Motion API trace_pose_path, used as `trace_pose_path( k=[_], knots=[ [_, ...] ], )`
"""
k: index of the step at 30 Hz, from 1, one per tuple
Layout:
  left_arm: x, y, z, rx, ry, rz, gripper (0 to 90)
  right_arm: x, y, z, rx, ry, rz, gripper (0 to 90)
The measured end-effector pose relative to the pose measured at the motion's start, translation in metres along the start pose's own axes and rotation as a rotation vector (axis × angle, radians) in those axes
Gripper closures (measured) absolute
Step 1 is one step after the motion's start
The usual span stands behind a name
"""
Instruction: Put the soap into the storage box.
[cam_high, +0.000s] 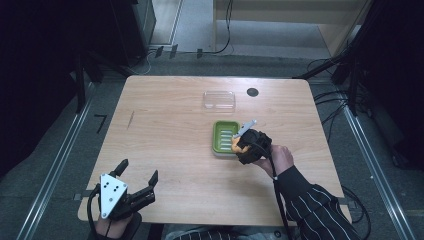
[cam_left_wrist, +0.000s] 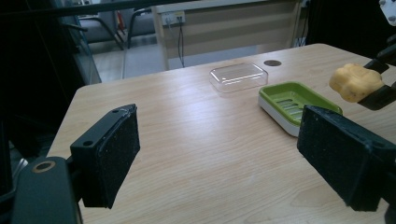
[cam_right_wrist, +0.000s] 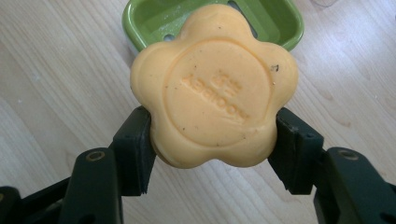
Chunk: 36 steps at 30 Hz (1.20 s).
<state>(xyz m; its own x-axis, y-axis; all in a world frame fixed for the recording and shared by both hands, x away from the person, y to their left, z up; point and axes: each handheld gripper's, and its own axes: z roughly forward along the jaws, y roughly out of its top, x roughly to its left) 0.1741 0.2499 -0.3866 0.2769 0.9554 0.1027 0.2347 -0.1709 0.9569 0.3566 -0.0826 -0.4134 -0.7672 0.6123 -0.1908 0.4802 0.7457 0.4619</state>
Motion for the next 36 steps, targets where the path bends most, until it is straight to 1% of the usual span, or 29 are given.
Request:
trace_pose_path(
  k=[4, 11, 17, 26, 28, 31, 36],
  knots=[
    [0.000, 0.000, 0.000, -0.001, 0.000, 0.000, 13.7, -0.002, 0.005, 0.003, 0.001, -0.003, -0.001, 39.7],
    [0.001, 0.000, -0.001, -0.001, 0.002, -0.002, 13.7, -0.006, 0.013, 0.007, -0.013, -0.009, -0.002, 39.7],
    [0.001, 0.000, -0.002, 0.001, 0.005, -0.003, 13.7, -0.009, 0.020, 0.012, -0.013, -0.006, 0.000, 39.8],
    [0.001, -0.001, -0.003, -0.002, 0.009, -0.008, 13.7, -0.013, 0.029, 0.022, -0.004, 0.003, 0.002, 39.8],
    [0.002, -0.001, -0.003, -0.002, 0.009, -0.008, 13.7, -0.014, 0.031, 0.024, -0.004, 0.005, -0.005, 39.8],
    [0.002, -0.001, -0.003, -0.002, 0.009, -0.008, 13.7, -0.014, 0.034, 0.028, 0.005, 0.005, 0.001, 39.8],
    [0.002, -0.001, -0.004, 0.000, 0.011, -0.008, 13.7, -0.016, 0.038, 0.033, 0.015, 0.015, -0.002, 39.8]
  ],
)
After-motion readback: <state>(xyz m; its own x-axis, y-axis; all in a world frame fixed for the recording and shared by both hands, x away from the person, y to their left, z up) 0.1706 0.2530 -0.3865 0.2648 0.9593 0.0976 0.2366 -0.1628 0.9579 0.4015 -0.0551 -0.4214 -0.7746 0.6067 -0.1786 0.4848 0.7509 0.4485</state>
